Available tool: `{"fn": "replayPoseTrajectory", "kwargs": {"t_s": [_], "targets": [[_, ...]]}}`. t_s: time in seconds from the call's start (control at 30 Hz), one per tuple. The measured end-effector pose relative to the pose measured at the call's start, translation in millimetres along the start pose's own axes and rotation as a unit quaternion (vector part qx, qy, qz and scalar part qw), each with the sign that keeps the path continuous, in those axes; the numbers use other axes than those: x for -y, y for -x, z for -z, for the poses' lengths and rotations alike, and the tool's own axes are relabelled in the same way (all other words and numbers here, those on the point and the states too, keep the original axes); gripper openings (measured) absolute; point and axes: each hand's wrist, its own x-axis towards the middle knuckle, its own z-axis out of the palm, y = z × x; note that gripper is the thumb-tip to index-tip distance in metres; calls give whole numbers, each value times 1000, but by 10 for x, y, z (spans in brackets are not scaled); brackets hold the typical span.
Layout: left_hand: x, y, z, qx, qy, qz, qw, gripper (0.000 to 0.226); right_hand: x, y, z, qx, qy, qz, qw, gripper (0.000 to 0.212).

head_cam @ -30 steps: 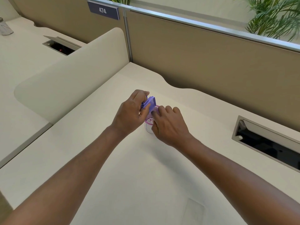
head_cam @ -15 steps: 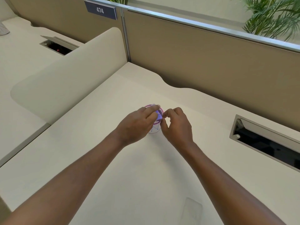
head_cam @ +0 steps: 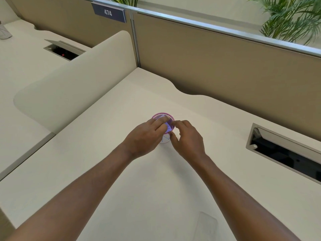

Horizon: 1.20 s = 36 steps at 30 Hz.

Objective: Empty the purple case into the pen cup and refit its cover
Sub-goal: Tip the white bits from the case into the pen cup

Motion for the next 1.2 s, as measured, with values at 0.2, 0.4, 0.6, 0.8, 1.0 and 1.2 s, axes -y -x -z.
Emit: {"fn": "replayPoseTrajectory", "kwargs": {"t_s": [0.2, 0.4, 0.6, 0.8, 1.0, 1.2], "targets": [[-24, -36, 4, -39, 80, 96, 991, 12, -16, -18, -19, -5, -16, 9, 1000, 32], [53, -50, 36, -176, 248, 334, 892, 11, -36, -20, 8, -15, -68, -26, 997, 31], [99, -48, 150, -243, 419, 510, 710, 10, 2, -20, 119, -16, -256, -173, 951, 18], [-43, 47, 308, -262, 533, 524, 610, 12, 148, 113, 267, 3, -446, -294, 845, 20], [-397, 219, 466, -203, 609, 505, 577, 16, 273, 442, 485, 49, -566, -358, 741, 34], [-909, 360, 544, -100, 653, 484, 574, 15, 332, 1000, 691, 138, -630, -362, 673, 45]]}}
